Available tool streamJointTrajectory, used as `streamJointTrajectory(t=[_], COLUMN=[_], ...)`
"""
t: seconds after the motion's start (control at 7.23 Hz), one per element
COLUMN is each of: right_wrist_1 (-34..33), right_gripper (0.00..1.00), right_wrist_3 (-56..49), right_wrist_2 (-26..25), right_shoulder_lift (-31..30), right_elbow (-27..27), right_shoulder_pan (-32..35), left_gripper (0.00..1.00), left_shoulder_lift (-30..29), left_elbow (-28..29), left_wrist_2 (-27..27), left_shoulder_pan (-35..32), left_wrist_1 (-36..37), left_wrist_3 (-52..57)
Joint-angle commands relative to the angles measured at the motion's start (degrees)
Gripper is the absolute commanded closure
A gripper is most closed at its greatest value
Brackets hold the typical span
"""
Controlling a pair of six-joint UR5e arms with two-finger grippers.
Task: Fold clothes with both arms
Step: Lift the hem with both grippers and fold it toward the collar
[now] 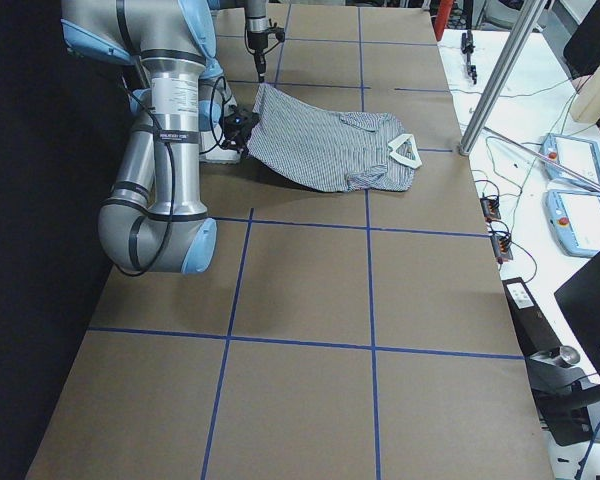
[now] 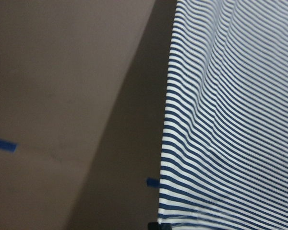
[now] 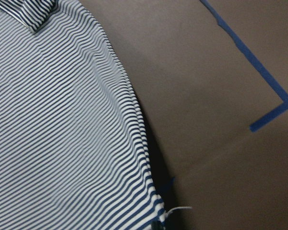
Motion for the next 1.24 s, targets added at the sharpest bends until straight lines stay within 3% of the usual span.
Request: streamJointTrajectory(t=[0.0,0.14,0.41,0.69,0.97,1.11], right_wrist_1=[0.12,0.12,7.19,12.42,14.61,20.02], right_gripper=[1.00,1.00,1.00,1.00,1.00,1.00], right_wrist_3=[-9.65,-14.06,-23.12,-28.85,-31.41,-31.59], right_wrist_2=[0.38,2.99,10.28,11.02,11.63,12.50], right_shoulder_lift=[10.89,15.65,21.92,27.18,34.48,35.21], right_elbow=[-10.04,-17.51,-31.65,-44.76,-57.25,-61.66], right_shoulder_pan=[11.67,18.35,28.73,35.78,39.32,39.86], left_gripper=[1.00,1.00,1.00,1.00,1.00,1.00], left_shoulder_lift=[-8.86,-12.14,-18.64,-24.46,-27.10,-28.33], left_elbow=[9.51,16.54,34.70,49.69,54.99,57.98], left_wrist_2=[-0.35,-0.09,0.00,0.17,0.44,2.35], left_shoulder_pan=[-11.23,-15.98,-22.33,-27.87,-31.14,-31.15], left_wrist_1=[0.15,-1.24,-14.53,-21.70,-24.27,-25.41], left_wrist_3=[13.54,15.94,20.71,20.89,23.86,23.97])
